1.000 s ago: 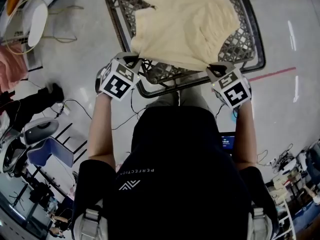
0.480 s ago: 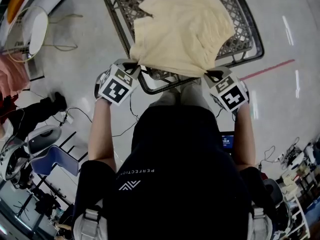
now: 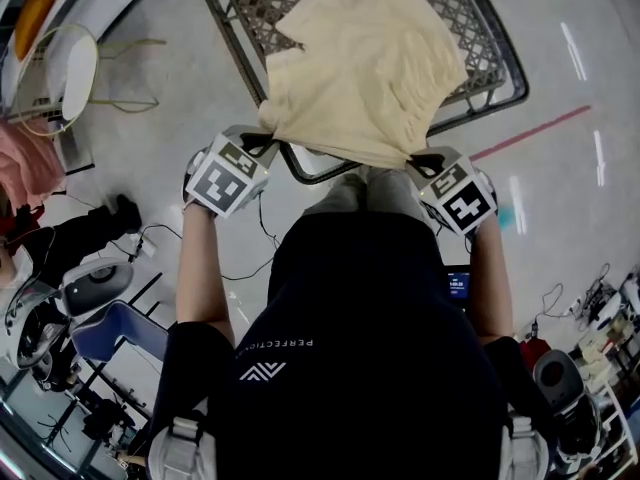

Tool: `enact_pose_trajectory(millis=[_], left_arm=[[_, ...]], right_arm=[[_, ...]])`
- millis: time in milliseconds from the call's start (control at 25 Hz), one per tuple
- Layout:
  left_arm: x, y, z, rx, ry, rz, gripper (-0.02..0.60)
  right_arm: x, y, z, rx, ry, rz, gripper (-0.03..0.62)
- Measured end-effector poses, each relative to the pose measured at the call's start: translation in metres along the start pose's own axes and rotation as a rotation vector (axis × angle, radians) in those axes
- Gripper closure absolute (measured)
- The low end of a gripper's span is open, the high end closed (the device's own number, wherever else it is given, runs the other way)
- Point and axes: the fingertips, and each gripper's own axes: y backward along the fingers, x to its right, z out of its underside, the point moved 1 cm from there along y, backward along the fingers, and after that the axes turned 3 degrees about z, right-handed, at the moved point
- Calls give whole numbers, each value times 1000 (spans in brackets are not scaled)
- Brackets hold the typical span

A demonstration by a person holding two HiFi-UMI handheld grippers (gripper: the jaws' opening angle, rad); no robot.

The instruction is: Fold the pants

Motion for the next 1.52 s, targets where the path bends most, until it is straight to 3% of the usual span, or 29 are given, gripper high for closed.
enact_pose_trajectory(millis=[440,880,1520], left_arm=[[-25,-1,-41,24,-27,-90,560],[-62,-9,-108,26,-63,-146,560],[-116,-42,-184,-18,-88,-163,560]], right_arm=[[16,10,-8,37,-18,39,548],[53,18,-21,55,-35,56,548],[112,16,-38,75,-105,2,548]])
